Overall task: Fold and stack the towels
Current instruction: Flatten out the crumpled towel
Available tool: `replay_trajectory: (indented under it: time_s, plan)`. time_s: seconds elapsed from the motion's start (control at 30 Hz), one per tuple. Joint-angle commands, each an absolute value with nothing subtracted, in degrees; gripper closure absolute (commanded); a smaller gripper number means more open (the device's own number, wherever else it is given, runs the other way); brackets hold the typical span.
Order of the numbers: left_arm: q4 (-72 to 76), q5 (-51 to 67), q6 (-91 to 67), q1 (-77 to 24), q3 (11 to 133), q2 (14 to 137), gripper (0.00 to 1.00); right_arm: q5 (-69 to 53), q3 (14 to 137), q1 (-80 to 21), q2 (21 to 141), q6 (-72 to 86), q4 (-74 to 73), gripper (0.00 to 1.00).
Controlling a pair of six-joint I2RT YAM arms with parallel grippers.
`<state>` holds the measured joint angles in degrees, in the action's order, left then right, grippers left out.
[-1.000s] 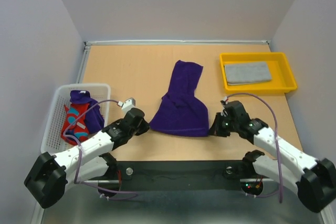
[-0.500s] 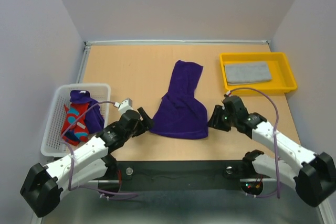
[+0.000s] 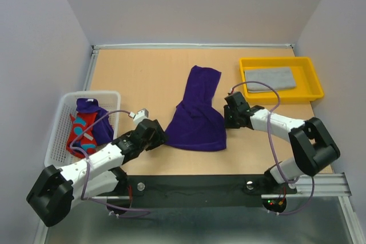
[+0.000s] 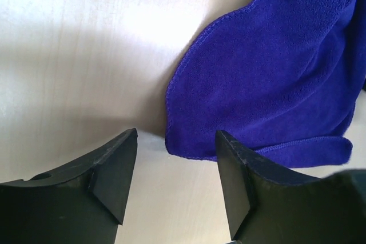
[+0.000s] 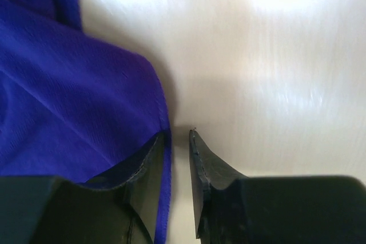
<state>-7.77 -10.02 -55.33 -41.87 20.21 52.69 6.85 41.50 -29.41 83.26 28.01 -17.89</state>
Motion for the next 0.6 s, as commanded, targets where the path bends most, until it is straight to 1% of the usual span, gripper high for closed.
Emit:
replay_trajectory:
  time_s: [0.0,0.07,0.2,0.27,0.4,0.5,0.57]
  plan:
    - [-2.6,-9.2,-54.0,-41.6,20.7,55.7,0.37,10.7,46.4,-29.6,88.8,20.7,-10.7,0.71]
    - [-1.1,-8.4,-53.6,-41.6,21.2,58.0,0.41,10.2,47.8,-28.8,92.1,19.4,-10.0,0.73]
    - [1.1,-8.1,-53.6,-41.6,21.7,61.0,0.45,10.6,50.8,-27.3,96.2,15.7,-9.3,0.74]
    - [2.0,-8.2,-53.6,-41.6,22.2,62.1,0.46,10.2,53.2,-24.6,97.8,15.2,-9.3,0.74]
    - [3.2,-8.3,-53.8,-41.6,22.7,63.4,0.50,9.8,54.9,-23.0,98.6,14.9,-9.5,0.74]
    - [4.0,-7.0,-53.5,-41.6,23.1,64.5,0.52,7.7,54.2,-23.0,96.0,16.9,-9.5,0.71]
    - [4.6,-5.2,-53.5,-41.6,23.4,65.1,0.53,5.5,53.1,-23.0,93.1,19.5,-9.7,0.64]
